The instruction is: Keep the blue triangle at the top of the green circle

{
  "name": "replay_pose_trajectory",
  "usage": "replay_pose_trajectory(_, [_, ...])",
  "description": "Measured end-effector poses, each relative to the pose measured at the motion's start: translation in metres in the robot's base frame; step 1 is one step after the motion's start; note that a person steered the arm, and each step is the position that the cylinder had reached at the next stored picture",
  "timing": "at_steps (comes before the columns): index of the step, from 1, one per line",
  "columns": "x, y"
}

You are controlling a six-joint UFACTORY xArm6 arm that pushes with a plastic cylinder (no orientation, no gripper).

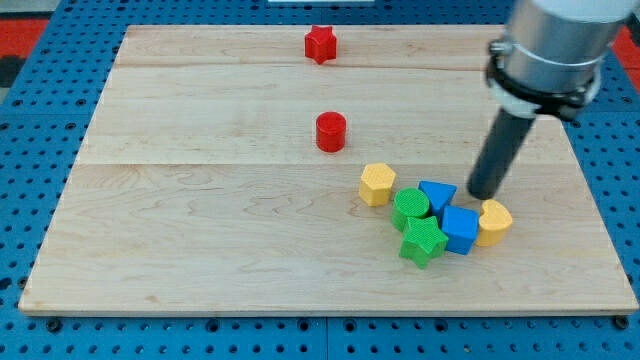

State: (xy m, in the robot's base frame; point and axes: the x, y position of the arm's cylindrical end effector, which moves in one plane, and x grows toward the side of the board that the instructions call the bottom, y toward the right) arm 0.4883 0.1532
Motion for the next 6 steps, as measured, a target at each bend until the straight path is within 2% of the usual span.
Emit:
replay_pose_trajectory(2, [0.005, -0.078])
replay_pose_trajectory(3, [0.003, -0.083])
replay_pose_trajectory(5, [-0.013, -0.128])
replay_pose_trajectory(6, [0.008, -0.094])
